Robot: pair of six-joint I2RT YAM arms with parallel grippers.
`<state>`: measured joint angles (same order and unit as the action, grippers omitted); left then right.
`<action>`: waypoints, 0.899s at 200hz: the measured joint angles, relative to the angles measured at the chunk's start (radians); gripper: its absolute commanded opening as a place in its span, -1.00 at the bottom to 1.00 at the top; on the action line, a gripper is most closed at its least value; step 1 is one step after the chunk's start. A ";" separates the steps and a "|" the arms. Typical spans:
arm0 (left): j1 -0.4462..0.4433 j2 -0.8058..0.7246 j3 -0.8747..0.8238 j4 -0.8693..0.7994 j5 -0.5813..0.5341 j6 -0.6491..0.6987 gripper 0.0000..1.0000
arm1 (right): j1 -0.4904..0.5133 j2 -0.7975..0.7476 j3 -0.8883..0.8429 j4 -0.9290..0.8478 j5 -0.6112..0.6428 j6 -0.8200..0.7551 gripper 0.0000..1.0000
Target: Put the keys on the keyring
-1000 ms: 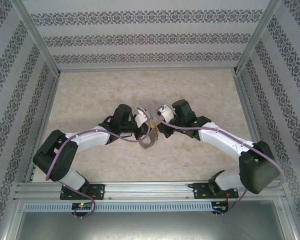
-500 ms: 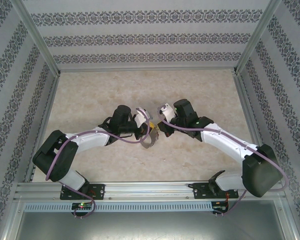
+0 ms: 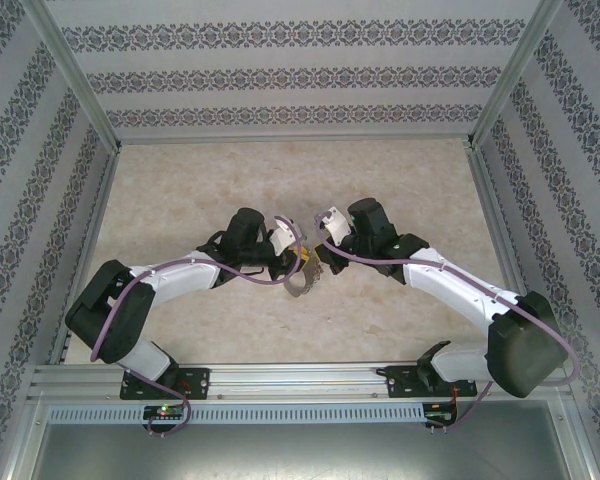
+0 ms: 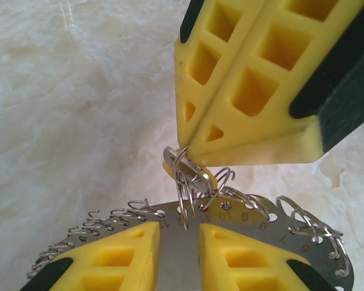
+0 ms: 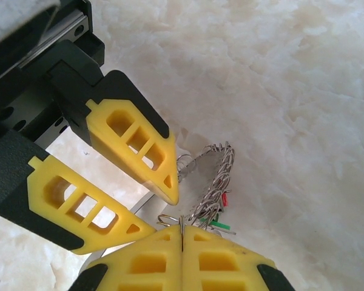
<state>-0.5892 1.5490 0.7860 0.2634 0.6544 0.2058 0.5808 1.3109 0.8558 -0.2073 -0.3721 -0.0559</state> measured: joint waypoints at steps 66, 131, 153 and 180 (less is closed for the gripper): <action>0.000 0.000 0.035 -0.019 0.008 0.001 -0.45 | 0.006 0.000 0.000 0.000 0.000 -0.003 -1.00; 0.000 0.012 0.059 -0.034 0.018 0.012 -0.50 | 0.006 0.000 0.000 0.000 0.000 -0.003 -1.00; 0.000 0.017 0.062 -0.050 0.018 0.023 -0.52 | 0.006 0.000 0.000 0.000 0.000 -0.003 -1.00; 0.000 0.029 0.073 -0.065 0.018 0.031 -0.67 | 0.006 0.000 0.000 0.000 -0.003 -0.003 -1.00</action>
<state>-0.5892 1.5776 0.8589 0.1982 0.6724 0.2367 0.5873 1.3109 0.8558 -0.2073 -0.3756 -0.0586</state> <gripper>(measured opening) 0.194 0.059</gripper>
